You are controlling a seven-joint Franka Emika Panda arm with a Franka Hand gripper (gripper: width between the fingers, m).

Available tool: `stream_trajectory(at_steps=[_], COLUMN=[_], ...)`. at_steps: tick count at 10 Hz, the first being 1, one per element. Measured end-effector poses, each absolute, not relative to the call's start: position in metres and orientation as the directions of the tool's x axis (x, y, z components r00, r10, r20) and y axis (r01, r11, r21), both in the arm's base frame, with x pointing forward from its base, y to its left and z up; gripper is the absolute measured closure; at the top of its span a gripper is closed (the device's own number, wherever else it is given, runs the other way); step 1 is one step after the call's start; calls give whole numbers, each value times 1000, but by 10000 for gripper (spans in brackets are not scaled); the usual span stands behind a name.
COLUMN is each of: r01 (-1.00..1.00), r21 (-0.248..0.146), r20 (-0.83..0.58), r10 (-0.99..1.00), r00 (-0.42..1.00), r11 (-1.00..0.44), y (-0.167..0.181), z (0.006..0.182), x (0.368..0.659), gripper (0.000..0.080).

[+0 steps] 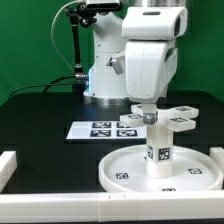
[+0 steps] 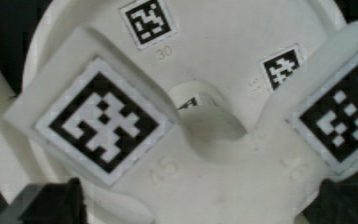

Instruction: Assemble round table

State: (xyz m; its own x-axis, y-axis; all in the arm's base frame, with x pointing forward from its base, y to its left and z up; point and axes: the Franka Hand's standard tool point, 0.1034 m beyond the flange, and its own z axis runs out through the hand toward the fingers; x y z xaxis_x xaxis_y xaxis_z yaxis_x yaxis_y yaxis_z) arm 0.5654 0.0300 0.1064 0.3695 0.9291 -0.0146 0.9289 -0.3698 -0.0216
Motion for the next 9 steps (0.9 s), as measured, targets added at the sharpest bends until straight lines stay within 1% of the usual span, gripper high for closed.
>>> stream_trajectory(at_steps=[6,9], r01=[874,866], r21=[-19,-23], r20=[-14,-18], r10=[874,867], r00=[486,499], r11=[-486,-499], y=[39,38], z=[106,104], x=[564,564], gripper=[151,151])
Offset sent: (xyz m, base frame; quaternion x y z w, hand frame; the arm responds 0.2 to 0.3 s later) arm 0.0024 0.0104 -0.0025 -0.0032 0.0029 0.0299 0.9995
